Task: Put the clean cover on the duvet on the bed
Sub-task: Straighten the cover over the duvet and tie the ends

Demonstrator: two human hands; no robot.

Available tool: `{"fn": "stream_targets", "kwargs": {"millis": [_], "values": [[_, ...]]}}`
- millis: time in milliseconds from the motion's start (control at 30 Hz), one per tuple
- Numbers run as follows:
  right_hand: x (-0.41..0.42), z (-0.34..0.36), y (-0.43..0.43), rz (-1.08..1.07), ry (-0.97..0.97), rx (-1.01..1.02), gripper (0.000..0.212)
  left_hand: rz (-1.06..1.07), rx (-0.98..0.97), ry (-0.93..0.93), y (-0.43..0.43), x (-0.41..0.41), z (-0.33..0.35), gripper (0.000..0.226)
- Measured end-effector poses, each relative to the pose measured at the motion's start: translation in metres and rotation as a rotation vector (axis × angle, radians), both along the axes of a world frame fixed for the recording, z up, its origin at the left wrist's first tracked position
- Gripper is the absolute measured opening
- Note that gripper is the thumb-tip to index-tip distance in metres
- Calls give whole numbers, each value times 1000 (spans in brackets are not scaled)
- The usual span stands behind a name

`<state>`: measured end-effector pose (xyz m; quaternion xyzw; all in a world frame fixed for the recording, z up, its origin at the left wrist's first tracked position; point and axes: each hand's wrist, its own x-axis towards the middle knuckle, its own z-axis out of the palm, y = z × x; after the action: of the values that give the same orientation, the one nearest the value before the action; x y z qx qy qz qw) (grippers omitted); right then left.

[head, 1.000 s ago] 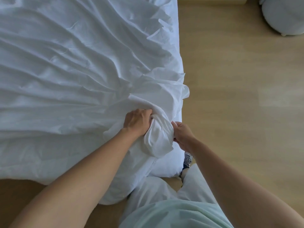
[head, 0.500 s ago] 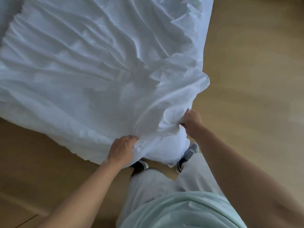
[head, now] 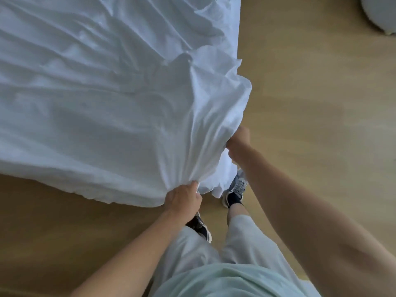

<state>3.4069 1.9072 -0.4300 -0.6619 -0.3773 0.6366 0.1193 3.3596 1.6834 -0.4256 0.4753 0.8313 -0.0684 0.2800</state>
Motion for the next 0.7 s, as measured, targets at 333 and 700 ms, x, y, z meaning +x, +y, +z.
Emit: {"fn": "stream_targets", "kwargs": {"millis": [333, 700], "values": [[100, -35, 21, -235, -47, 26, 32, -39, -143, 294, -66, -66, -16, 37], [123, -49, 34, 354, -115, 260, 39, 75, 303, 263, 140, 11, 3, 67]]}}
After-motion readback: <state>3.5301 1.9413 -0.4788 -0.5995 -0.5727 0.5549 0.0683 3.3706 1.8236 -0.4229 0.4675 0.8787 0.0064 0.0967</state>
